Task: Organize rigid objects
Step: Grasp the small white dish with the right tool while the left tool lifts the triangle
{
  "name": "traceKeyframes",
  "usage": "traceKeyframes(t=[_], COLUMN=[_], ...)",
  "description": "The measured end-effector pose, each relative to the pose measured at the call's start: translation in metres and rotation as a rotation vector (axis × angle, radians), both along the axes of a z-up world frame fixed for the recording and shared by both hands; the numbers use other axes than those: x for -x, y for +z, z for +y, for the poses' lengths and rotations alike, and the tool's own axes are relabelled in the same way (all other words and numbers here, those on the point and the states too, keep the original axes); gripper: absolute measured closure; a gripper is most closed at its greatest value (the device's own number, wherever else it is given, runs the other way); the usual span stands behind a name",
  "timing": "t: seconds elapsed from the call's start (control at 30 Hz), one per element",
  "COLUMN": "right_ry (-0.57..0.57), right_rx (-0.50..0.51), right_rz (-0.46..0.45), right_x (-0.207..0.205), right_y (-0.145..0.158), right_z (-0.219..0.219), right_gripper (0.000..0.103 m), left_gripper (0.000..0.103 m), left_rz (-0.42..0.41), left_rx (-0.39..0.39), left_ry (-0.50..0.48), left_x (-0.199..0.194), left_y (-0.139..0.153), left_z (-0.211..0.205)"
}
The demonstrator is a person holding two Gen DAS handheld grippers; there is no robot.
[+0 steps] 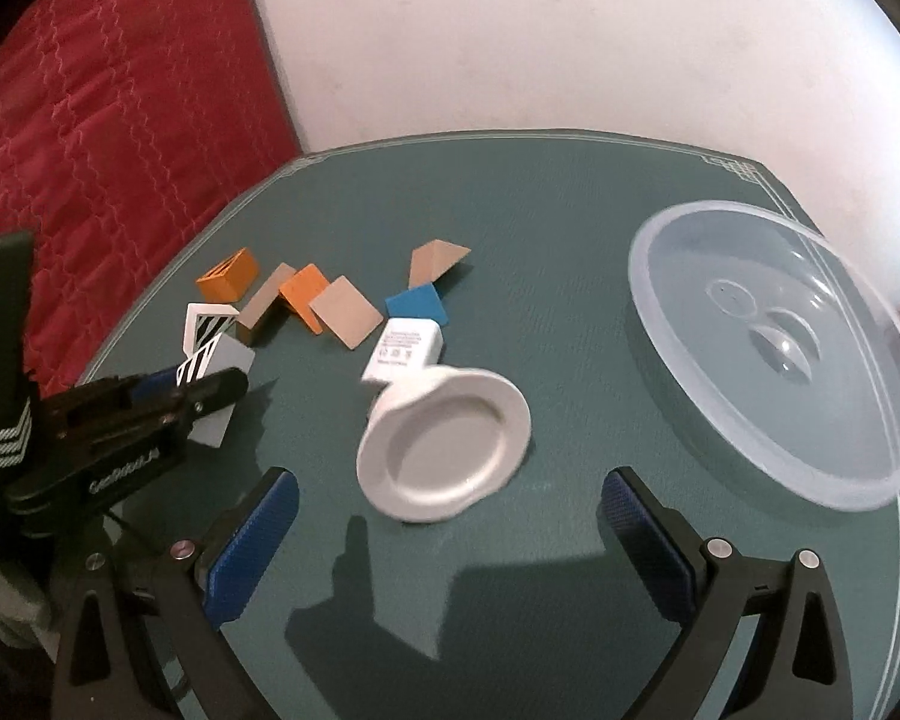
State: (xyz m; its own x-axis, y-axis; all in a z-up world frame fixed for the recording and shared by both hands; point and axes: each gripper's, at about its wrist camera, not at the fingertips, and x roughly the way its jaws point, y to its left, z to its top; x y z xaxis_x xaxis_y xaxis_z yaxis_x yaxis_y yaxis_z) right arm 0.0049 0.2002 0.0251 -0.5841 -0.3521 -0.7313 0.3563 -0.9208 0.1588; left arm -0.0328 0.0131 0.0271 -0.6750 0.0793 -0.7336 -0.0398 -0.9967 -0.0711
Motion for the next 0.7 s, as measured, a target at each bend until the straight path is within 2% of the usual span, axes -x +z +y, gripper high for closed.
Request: traceKeyframes(t=[0.2, 0.27, 0.47, 0.7], right_ry=[0.007, 0.002, -0.004, 0.019], right_rx=[-0.011, 0.002, 0.032, 0.052], right_rz=[-0.008, -0.014, -0.034, 0.02], right_x=[0.015, 0.019, 0.022, 0.01], right_y=[-0.011, -0.013, -0.019, -0.011], right_z=[-0.003, -0.002, 0.001, -0.003], right_gripper=[0.002, 0.007, 0.037, 0.038], left_gripper=[0.072, 0.072, 0.071, 0.072], left_rz=[-0.005, -0.006, -0.016, -0.019], left_rx=[-0.017, -0.017, -0.01, 0.007], left_ry=[0.01, 0.007, 0.009, 0.017], left_x=[-0.001, -0.002, -0.002, -0.001], left_y=[-0.001, -0.001, -0.005, -0.007], left_z=[-0.006, -0.007, -0.006, -0.002])
